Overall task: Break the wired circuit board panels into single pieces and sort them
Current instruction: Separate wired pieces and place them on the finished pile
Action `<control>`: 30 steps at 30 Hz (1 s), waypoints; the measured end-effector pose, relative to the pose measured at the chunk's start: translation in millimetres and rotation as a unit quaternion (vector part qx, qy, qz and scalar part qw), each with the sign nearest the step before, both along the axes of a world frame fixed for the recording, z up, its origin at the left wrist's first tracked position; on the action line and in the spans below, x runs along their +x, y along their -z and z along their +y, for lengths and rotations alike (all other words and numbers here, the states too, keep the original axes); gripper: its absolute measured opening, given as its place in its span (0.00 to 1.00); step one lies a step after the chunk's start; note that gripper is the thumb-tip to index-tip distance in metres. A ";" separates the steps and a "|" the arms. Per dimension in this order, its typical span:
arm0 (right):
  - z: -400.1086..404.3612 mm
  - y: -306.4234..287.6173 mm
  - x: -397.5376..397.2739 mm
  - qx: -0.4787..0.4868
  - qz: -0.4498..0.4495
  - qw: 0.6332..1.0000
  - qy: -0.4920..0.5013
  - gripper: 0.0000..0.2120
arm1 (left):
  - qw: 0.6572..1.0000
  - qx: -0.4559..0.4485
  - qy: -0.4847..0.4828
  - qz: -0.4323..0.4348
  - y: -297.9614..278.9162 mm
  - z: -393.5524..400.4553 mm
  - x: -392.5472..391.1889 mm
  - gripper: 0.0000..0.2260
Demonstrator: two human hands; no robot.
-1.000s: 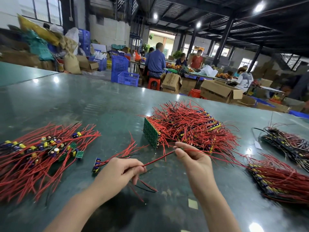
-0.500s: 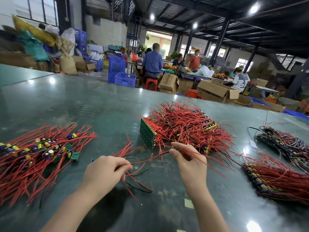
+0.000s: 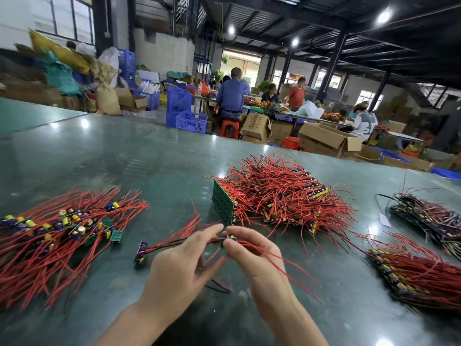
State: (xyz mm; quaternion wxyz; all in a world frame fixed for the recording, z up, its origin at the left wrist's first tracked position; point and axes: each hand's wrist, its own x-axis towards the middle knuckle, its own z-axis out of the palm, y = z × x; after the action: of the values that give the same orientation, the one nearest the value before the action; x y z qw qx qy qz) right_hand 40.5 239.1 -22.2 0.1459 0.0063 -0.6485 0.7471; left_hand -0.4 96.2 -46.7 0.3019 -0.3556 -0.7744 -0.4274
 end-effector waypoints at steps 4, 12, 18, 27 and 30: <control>-5.7 -2.1 -0.1 -0.088 -0.002 0.995 -0.045 0.15 | 0.997 0.050 -0.035 0.045 -3.6 -9.7 -4.5 0.13; -6.3 3.5 -2.9 -0.035 0.013 0.999 -0.023 0.13 | 0.991 0.086 0.042 -0.091 -9.5 -15.9 -8.6 0.17; -2.0 1.9 -4.9 -0.036 -0.008 0.999 -0.020 0.17 | 0.993 0.063 0.058 -0.083 -8.4 -20.0 -16.9 0.11; 10.8 0.1 -6.9 -0.051 -0.113 0.992 -0.007 0.12 | 0.904 0.062 -0.411 -0.099 -19.3 -85.4 -52.5 0.19; 10.2 0.3 -6.9 -0.037 -0.124 0.992 -0.005 0.12 | 0.858 0.030 -0.483 -0.172 -13.4 -93.8 -61.0 0.18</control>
State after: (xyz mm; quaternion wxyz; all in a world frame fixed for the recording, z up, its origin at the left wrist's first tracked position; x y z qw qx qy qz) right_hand 33.6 249.3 -22.5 0.0610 -0.0882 -0.6334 0.7664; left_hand -61.4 2.4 -33.4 0.3431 0.1512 -0.8755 -0.3049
